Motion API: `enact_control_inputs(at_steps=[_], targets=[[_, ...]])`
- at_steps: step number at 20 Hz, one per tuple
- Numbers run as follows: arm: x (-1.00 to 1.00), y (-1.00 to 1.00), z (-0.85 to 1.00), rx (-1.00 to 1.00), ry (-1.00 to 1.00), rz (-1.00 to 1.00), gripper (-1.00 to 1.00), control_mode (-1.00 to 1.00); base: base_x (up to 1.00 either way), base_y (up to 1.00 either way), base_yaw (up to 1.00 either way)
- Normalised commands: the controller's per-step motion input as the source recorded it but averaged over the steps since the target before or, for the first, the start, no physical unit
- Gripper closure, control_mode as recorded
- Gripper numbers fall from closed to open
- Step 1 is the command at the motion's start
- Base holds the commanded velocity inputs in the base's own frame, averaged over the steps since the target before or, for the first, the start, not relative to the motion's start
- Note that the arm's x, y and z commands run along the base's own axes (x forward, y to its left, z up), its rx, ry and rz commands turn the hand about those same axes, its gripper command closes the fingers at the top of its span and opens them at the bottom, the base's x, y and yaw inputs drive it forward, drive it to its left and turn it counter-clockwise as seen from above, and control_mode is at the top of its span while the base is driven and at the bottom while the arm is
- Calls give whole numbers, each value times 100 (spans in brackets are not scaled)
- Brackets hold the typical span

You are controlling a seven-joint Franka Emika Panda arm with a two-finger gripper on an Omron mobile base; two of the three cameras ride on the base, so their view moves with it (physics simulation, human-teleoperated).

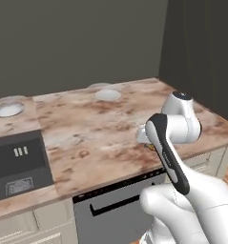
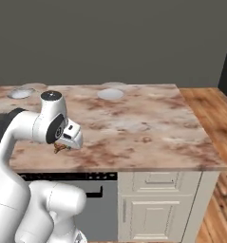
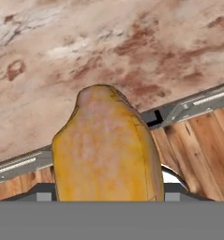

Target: Take the chicken drumsticks from the pan and place one on each plate on the dining counter.

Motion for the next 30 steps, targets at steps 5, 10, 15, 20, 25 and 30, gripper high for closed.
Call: enact_control_inputs(at_steps=[5,10,15,20,25,30], targets=[[0,0,0,0,0,0,100,100,21,-100,0],[0,0,0,0,0,0,100,100,23,-100,0],[0,0,0,0,0,0,100,100,23,-100,0],[0,0,0,0,0,0,100,100,27,-100,0],[0,0,0,0,0,0,100,100,29,-100,0],[0,0,0,0,0,0,100,100,36,-98,0]])
